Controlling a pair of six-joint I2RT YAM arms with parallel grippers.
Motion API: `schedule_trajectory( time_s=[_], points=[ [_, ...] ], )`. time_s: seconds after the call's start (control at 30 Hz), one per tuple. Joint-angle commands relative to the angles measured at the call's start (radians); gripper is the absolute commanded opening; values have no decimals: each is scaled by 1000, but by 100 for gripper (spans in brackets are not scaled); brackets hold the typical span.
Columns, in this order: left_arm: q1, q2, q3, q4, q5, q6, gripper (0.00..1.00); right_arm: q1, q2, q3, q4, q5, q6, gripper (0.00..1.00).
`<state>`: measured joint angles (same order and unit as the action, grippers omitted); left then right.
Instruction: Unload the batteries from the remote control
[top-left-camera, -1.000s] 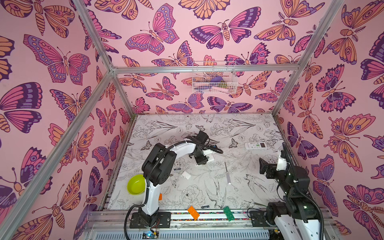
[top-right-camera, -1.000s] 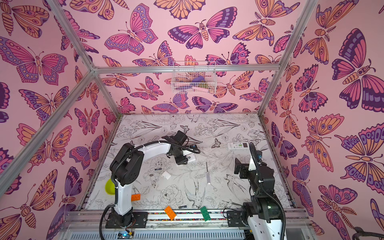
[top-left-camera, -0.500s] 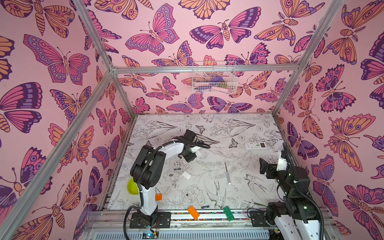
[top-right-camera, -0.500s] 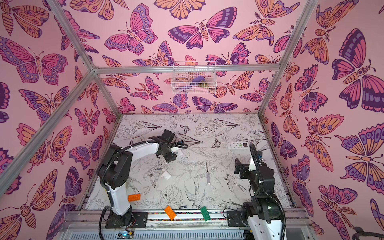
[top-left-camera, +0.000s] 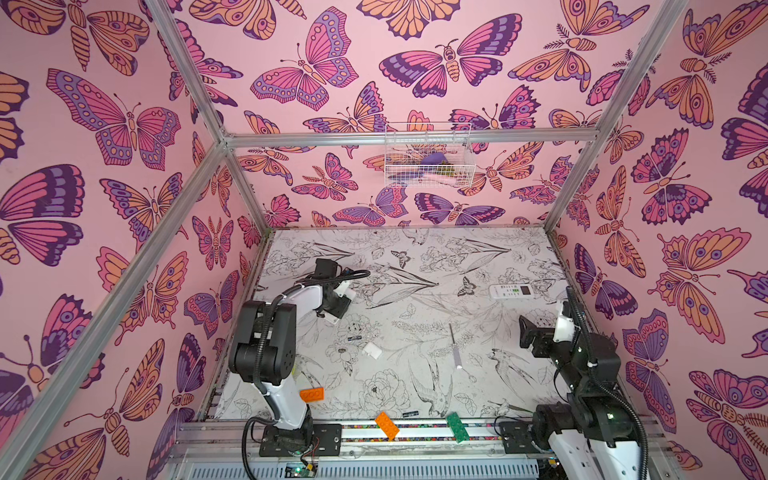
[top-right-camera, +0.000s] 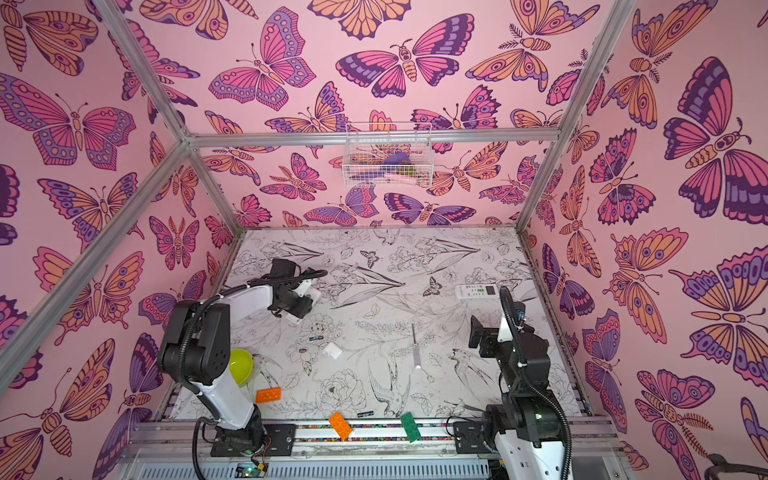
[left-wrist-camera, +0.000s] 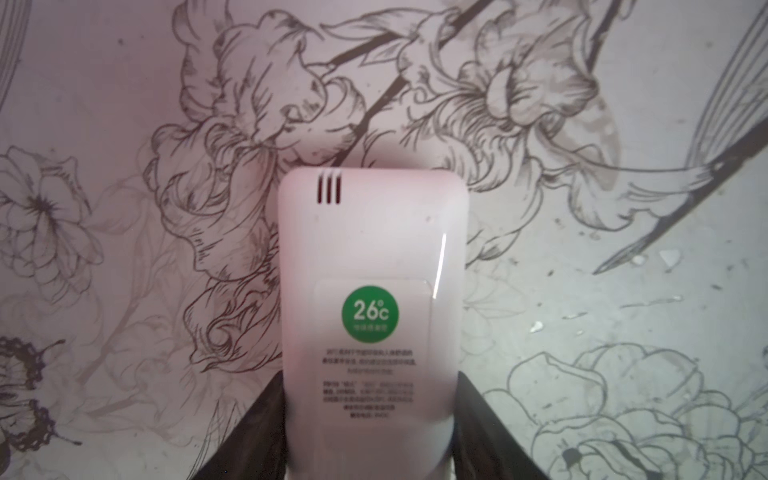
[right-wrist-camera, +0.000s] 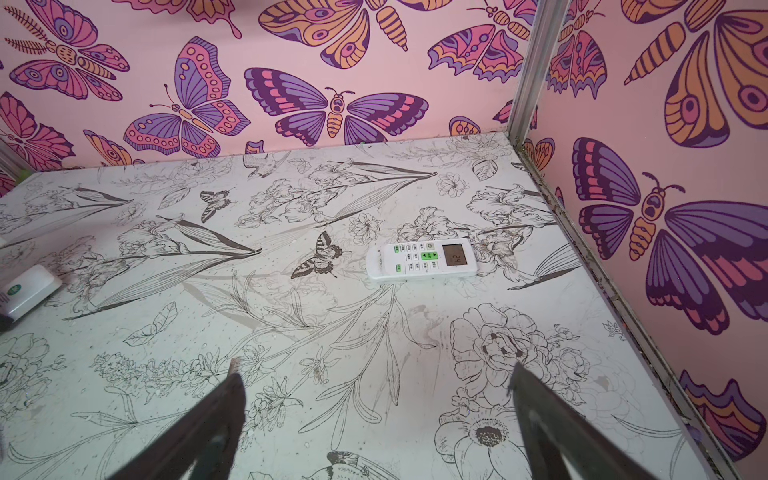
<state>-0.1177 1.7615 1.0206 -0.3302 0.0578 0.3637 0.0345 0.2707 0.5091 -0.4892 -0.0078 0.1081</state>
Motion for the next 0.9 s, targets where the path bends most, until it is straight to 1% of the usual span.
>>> schedule_trajectory(
  time_s=[0.0,0.07,0.13,0.23,0.33,0.4,0.5,0.67,0.73,0.87],
  points=[
    [17,-34,-28,51,24,-48,58,8,-11,-5,16,4,9,99],
    [24,-31,-29,55,31,-58,61,8,-14,-3,12,17,10,99],
    [23,-19,-23,54,26,-66,68,7,-15,-5,17,16,12,99],
    [23,-21,-23,55,18,-70,81,8,-16,-5,17,12,12,99],
    [24,-23,-28,59,16,-72,91,8,-21,-5,15,22,13,99],
    [24,-33,-31,59,13,-67,95,8,-18,-7,21,12,14,99],
    [23,-75,-55,72,5,-59,99,8,-22,-5,16,15,14,99],
    [24,-150,-100,87,13,-39,100,8,-19,-9,23,9,19,99],
    [28,-192,-125,86,36,-18,100,8,-22,-6,19,15,22,99],
    [36,-281,-184,79,97,37,100,9,-16,-5,15,63,51,99]
  ],
)
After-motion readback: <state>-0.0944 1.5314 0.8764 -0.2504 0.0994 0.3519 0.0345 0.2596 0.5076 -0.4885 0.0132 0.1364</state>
